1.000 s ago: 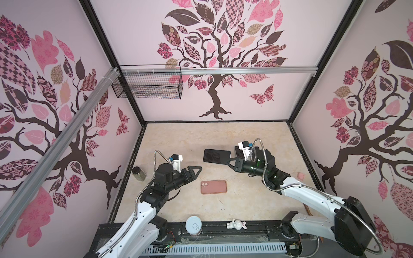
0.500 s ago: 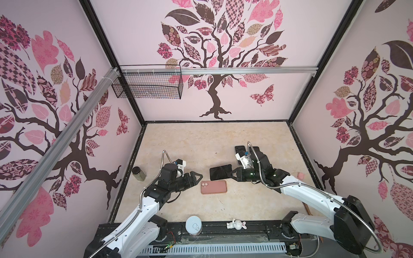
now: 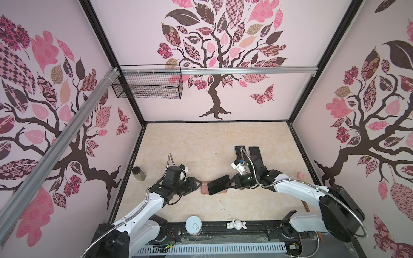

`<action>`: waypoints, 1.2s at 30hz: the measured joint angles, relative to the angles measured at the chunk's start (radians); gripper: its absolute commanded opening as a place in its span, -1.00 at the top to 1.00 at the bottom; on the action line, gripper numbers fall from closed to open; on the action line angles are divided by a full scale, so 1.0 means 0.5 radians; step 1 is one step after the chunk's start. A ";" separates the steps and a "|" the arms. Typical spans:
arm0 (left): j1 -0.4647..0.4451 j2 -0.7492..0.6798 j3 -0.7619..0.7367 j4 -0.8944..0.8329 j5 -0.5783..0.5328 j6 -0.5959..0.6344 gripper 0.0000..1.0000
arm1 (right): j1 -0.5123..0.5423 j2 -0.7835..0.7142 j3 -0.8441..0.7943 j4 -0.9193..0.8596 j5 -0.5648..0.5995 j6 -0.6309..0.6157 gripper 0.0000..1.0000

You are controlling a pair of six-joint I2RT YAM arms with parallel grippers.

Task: Put the phone into the phone case
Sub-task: 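Tilt the phone into the pink case, inserting the left-held end first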

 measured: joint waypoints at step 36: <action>-0.098 0.541 -0.049 0.397 -0.022 0.143 0.37 | -0.001 0.420 -0.028 0.575 -0.134 0.222 0.94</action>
